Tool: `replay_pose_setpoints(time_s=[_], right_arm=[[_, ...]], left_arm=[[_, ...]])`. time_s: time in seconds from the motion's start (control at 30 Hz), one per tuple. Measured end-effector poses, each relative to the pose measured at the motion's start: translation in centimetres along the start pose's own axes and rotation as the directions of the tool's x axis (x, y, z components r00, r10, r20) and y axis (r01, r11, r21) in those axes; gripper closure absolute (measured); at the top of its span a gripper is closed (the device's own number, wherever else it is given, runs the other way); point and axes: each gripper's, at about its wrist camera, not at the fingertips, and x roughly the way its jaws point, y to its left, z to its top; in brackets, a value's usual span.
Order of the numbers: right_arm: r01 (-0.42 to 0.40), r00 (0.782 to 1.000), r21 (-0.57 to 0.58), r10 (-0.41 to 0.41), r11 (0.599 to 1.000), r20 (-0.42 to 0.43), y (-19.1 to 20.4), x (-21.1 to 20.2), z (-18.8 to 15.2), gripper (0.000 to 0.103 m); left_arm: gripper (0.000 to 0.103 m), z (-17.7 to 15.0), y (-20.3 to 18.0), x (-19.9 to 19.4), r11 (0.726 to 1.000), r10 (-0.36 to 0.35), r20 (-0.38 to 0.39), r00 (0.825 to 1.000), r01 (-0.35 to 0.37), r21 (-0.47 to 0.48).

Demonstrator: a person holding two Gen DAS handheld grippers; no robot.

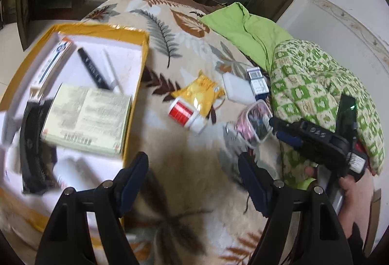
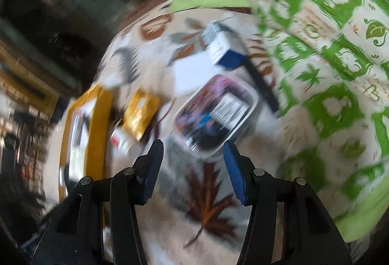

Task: Organize objects
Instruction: 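Grasp the red-labelled pill bottle with the left tool while the right tool grasps the clear pink box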

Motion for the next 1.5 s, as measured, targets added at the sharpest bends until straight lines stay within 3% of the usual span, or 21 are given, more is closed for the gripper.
replay_pose_setpoints(time_s=[0.13,0.23,0.33,0.43,0.53,0.67,0.77,1.03,1.13,1.17,1.3,1.33,1.4,1.5], right_arm=[[0.036,0.999,0.095,-0.036,0.995,-0.011,-1.2,2.0,1.6,0.051],[0.090,0.996,0.064,-0.091,0.994,0.014,0.3,3.4,3.0,0.038],[0.219,0.976,0.063,-0.217,0.974,-0.029,1.6,5.5,4.3,0.032],[0.272,0.962,0.067,-0.271,0.960,-0.023,2.2,5.5,4.0,0.032],[0.268,0.963,0.070,-0.266,0.961,-0.044,2.4,6.3,3.9,0.031],[0.257,0.966,0.041,-0.254,0.966,-0.054,2.3,6.7,4.2,0.029],[0.224,0.973,0.050,-0.220,0.973,-0.063,1.7,6.3,4.0,0.029],[0.142,0.986,0.034,-0.139,0.989,-0.094,1.8,7.2,3.7,0.029],[0.071,0.989,0.015,-0.068,0.997,-0.128,2.5,6.9,2.7,0.053],[0.044,0.988,0.005,-0.043,0.999,-0.150,2.9,6.6,1.9,0.075],[0.027,0.988,-0.072,-0.038,0.997,-0.149,4.0,5.8,-0.6,0.076],[0.015,0.989,-0.072,-0.026,0.997,-0.147,4.1,5.4,-1.0,0.076],[-0.003,0.990,-0.070,-0.007,0.998,-0.139,4.0,4.7,-1.6,0.077],[-0.037,0.989,-0.087,0.024,0.996,-0.143,4.2,3.5,-2.6,0.077]], left_arm=[[0.026,1.1,-0.2,1.3,1.000,0.015,-0.004,1.000,-0.015,0.004],[0.026,1.6,0.0,2.3,1.000,0.022,-0.017,1.000,-0.023,-0.014],[0.026,2.0,-0.1,3.2,0.998,0.052,-0.033,0.998,-0.053,-0.019],[0.026,2.9,-0.3,4.0,0.996,0.069,-0.041,0.997,-0.070,-0.049],[0.028,4.2,-0.6,5.8,0.988,0.128,-0.077,0.989,-0.134,-0.080],[0.030,5.5,-0.1,9.9,0.966,0.201,-0.183,0.962,-0.226,-0.124],[0.052,5.7,-1.1,10.9,0.949,0.307,-0.145,0.940,-0.315,-0.029],[0.062,3.4,-1.8,8.8,0.969,0.248,-0.148,0.957,-0.242,0.059],[0.065,1.8,-1.9,6.6,0.971,0.222,-0.142,0.965,-0.206,0.120],[0.065,1.1,-2.0,6.1,0.970,0.220,-0.146,0.965,-0.200,0.139],[0.066,-0.2,-1.6,5.4,0.973,0.203,-0.123,0.971,-0.186,0.138],[0.081,-0.2,-1.6,5.4,0.974,0.198,-0.122,0.973,-0.182,0.133],[0.095,0.3,-1.7,4.5,0.977,0.182,-0.093,0.979,-0.169,0.133],[0.103,0.9,-1.6,3.4,0.986,0.137,-0.106,0.985,-0.125,0.115]])
